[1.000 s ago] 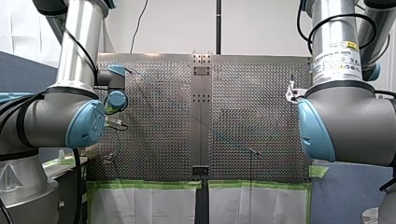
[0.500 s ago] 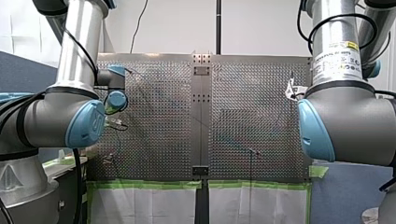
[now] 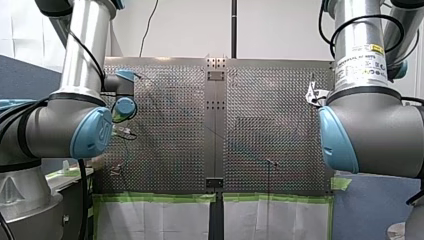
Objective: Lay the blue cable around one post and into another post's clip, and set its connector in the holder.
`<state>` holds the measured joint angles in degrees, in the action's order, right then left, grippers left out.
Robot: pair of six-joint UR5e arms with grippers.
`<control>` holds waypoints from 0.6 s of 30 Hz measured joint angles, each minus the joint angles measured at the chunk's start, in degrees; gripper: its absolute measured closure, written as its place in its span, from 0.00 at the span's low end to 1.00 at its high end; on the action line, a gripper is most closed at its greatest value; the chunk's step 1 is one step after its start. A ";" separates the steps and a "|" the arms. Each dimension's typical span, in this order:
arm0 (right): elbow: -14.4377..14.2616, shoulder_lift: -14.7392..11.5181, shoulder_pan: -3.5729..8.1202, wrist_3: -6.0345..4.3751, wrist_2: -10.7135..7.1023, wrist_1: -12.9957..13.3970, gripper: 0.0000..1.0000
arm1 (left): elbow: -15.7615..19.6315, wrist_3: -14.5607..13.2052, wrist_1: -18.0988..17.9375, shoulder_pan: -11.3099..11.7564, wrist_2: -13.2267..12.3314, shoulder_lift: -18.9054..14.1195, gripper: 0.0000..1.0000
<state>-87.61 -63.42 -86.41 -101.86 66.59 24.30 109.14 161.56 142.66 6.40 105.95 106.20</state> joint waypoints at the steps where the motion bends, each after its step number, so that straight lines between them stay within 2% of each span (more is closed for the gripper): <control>1: 0.28 0.00 0.05 0.11 -0.42 -0.59 1.00 | 0.00 -0.01 0.00 0.00 0.00 0.00 0.00; 6: 1.13 0.00 0.44 0.74 -1.65 -1.95 1.00 | 0.00 -0.13 0.01 0.01 0.02 0.00 0.00; 13: 1.69 0.09 1.45 1.53 -5.25 -2.67 1.00 | 0.01 -0.35 0.00 0.08 0.00 0.01 0.00; 18: 2.32 0.25 2.09 2.55 -6.05 -3.21 1.00 | 0.01 -0.38 0.00 0.15 0.00 0.00 0.00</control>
<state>-85.29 -63.17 -84.32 -99.30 60.55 21.09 109.14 161.18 142.66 6.55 105.95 106.20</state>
